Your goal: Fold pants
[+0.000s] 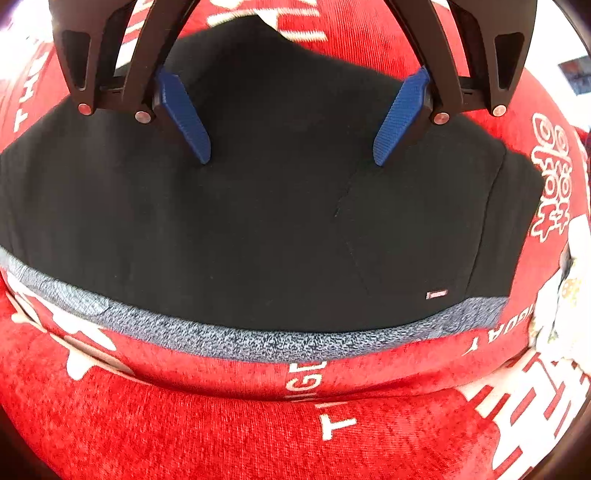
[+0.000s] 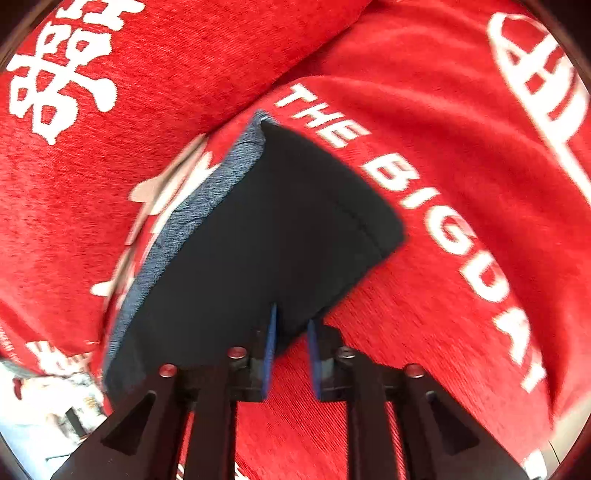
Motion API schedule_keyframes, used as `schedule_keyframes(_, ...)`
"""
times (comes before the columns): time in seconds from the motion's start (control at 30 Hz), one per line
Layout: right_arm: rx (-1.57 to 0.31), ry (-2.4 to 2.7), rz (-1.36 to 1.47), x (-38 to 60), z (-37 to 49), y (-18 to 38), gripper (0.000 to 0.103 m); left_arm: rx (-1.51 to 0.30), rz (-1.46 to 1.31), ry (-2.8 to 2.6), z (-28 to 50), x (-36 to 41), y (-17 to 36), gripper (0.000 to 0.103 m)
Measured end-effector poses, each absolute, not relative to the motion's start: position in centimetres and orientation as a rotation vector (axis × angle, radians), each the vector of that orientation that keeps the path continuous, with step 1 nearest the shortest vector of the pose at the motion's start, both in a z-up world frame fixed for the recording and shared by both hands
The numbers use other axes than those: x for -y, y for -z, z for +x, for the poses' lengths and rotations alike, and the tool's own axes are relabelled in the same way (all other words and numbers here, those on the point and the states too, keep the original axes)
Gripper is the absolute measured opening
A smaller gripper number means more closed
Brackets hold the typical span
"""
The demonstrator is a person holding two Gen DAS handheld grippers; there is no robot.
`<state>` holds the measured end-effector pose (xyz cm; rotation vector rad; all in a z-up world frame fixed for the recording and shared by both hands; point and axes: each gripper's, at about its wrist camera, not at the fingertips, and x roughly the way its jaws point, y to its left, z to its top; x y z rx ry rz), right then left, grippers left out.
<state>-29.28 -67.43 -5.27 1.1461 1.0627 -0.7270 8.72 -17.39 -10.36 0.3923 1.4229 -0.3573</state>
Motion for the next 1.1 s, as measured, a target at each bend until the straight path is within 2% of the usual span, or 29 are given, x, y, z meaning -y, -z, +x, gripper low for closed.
schedule_keyframes(0.07,-1.025,0.634,1.156,66.4,-28.8,3.4,0.024,-1.374,0.391,0.417,8.0,18.9,8.2,0.091)
schedule_keyframes(0.2,-1.091,0.378,0.975,61.7,-23.1,1.4,0.024,-1.309,0.436,0.579,5.6,23.8,6.8,0.091)
schedule_keyframes(0.37,-1.234,0.177,0.758,54.1,-14.1,4.9,0.024,-1.351,0.555,0.657,1.4,28.3,10.8,0.092)
schedule_keyframes(0.43,-1.335,0.189,0.622,51.6,-13.1,7.4,0.024,-1.263,0.591,0.668,-0.5,27.9,10.7,0.092)
schedule_keyframes(0.5,-1.307,0.175,0.555,50.5,-14.0,6.9,0.024,-1.332,0.552,0.672,0.1,27.1,10.6,0.092)
schedule_keyframes(0.57,-1.332,0.16,0.586,50.8,-14.9,6.5,0.023,-1.395,0.524,0.635,1.3,26.7,10.2,0.091)
schedule_keyframes(0.7,-1.224,0.204,0.677,54.6,-14.8,3.9,0.024,-1.287,0.487,0.618,4.1,28.2,8.1,0.091)
schedule_keyframes(0.73,-1.197,0.213,0.694,55.6,-14.0,3.8,0.027,-1.277,0.468,0.605,4.9,29.1,8.1,0.091)
schedule_keyframes(0.8,-1.175,0.228,0.722,57.3,-11.8,4.3,0.03,-1.268,0.447,0.562,6.6,31.0,8.9,0.091)
schedule_keyframes(0.9,-1.185,0.218,0.71,58.6,-8.1,6.5,0.03,-1.265,0.458,0.472,9.3,33.0,11.2,0.091)
schedule_keyframes(0.97,-1.226,0.243,0.693,59.4,-7.7,8.6,0.03,-1.283,0.403,0.436,10.6,33.1,12.7,0.096)
schedule_keyframes(1.1,-1.155,0.365,0.746,63.0,-10.1,9.0,0.012,-1.267,0.422,0.439,10.7,32.9,12.5,0.097)
